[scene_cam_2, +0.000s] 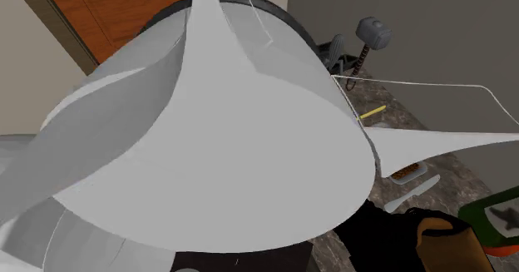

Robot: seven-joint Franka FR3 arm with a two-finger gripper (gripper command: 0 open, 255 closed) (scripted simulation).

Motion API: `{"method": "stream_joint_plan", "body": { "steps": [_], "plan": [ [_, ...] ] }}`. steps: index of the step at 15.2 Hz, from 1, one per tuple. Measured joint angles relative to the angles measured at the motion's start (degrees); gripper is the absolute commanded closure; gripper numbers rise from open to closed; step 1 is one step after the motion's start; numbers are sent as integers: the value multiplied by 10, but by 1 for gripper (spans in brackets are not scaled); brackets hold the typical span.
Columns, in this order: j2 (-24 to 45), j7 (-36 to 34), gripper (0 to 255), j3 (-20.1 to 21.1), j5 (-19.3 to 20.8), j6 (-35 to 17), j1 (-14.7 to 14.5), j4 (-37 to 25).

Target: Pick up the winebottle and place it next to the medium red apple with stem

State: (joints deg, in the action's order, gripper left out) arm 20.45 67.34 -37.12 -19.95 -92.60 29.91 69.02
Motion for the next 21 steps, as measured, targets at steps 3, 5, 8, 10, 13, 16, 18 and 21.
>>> {"method": "stream_joint_plan", "body": {
  "steps": [3, 5, 8, 10, 13, 16, 18, 21],
  "plan": [
    [23, 17, 255, 1, -15, -5, 20, -12],
    [16, 21, 255, 0, -12, -23, 14, 13],
    [14, 24, 255, 0, -11, -46, 9, 39],
    [6, 27, 255, -1, -7, -68, 2, 67],
    [3, 30, 255, 0, -6, -91, -4, 94],
    [-1, 33, 255, 1, -5, -116, -10, 123],
    [-2, 35, 255, 1, -5, -132, -13, 141],
    [-1, 40, 255, 2, -7, -154, -16, 162]
  ]
}}
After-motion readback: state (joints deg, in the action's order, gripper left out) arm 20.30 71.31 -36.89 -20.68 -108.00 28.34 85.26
